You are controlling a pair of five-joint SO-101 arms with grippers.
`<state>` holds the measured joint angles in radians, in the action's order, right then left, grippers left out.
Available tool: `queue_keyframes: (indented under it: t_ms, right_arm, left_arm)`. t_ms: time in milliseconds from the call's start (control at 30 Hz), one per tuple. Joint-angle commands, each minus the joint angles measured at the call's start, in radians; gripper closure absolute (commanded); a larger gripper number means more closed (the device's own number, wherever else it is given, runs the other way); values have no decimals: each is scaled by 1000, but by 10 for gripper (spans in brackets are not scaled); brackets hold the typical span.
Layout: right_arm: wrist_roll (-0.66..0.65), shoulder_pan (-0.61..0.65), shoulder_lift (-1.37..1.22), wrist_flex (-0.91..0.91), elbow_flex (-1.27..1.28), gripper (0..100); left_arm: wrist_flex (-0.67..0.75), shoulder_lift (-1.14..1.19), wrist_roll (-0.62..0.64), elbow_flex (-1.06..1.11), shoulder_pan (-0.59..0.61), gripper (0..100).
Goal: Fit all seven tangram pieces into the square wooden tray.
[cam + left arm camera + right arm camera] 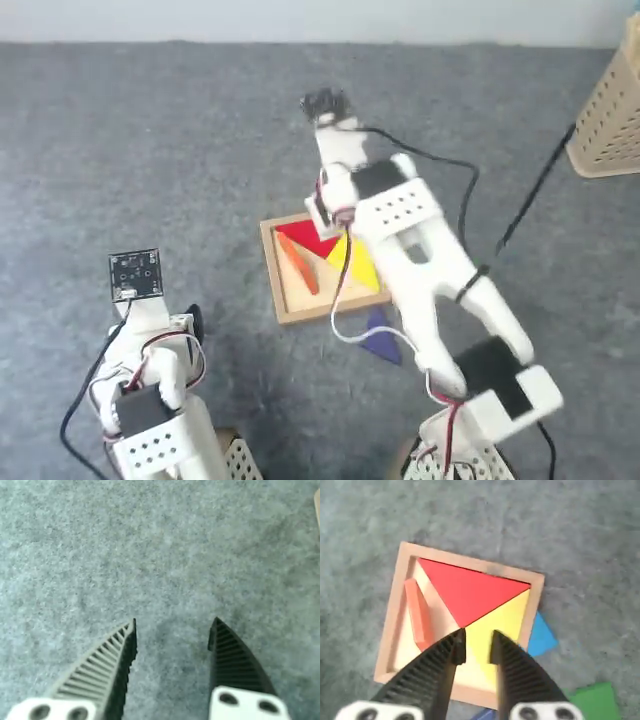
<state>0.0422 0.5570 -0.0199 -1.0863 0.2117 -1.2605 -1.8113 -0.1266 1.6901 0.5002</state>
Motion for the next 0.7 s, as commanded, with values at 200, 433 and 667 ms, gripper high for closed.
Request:
queue_keyframes:
  t_ms: [200,433,667]
  right_arm:
    - [-143,182,340,530,563,994]
    - [-144,213,297,656,624,993]
    - [-144,208,173,756,623,993]
  left_arm:
    - [-3,-11,9,-5,-2,775]
    - [-3,-11,9,-5,-2,775]
    - [-3,-11,9,-5,-2,775]
